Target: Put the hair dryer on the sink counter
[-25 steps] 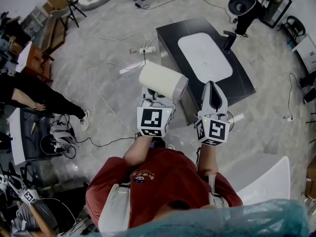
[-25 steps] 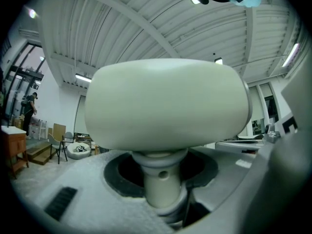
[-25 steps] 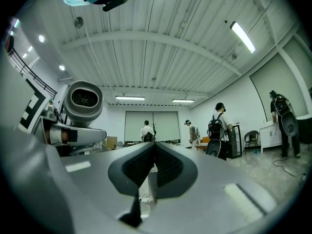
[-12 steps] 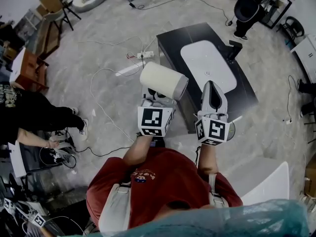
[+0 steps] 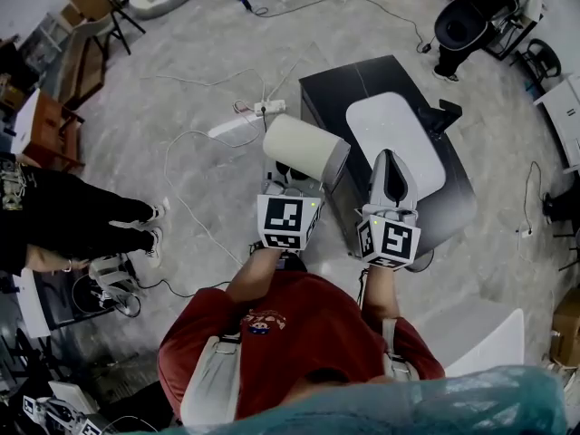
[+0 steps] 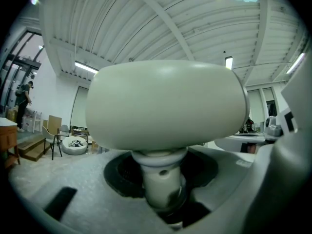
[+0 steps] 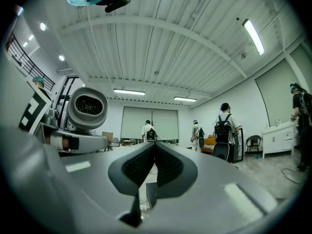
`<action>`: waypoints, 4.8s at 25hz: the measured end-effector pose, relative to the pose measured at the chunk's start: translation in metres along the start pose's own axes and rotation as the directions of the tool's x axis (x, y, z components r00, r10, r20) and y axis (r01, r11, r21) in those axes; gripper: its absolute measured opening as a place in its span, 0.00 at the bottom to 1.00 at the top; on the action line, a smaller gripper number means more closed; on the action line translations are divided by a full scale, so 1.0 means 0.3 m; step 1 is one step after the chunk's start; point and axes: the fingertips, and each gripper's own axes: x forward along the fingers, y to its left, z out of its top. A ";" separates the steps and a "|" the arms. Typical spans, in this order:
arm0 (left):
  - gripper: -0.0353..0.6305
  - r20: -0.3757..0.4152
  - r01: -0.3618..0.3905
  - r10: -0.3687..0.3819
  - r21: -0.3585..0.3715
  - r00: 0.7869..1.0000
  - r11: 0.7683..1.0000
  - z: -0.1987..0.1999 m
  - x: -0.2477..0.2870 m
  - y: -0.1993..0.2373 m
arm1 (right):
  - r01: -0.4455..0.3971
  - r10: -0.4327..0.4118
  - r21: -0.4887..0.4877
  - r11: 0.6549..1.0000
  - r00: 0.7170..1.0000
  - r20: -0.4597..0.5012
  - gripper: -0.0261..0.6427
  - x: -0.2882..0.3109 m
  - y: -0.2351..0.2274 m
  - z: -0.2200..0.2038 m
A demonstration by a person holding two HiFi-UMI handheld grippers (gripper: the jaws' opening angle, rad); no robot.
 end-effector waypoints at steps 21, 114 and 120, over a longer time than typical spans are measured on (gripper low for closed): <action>0.33 -0.019 0.048 -0.049 -0.015 0.999 0.999 -0.049 0.262 0.381 | 0.028 -0.028 -0.038 0.999 1.000 -0.014 0.04 0.417 0.166 -0.094; 0.33 -0.395 0.718 -0.650 0.035 0.649 0.695 -0.423 1.972 -0.330 | 0.773 -0.774 -0.035 0.633 0.631 -0.053 0.04 0.901 -1.091 -0.258; 0.33 -0.505 0.723 -0.611 0.037 0.609 0.690 -0.557 2.024 -0.345 | 0.784 -0.783 -0.021 0.620 0.618 -0.070 0.04 0.891 -1.116 -0.287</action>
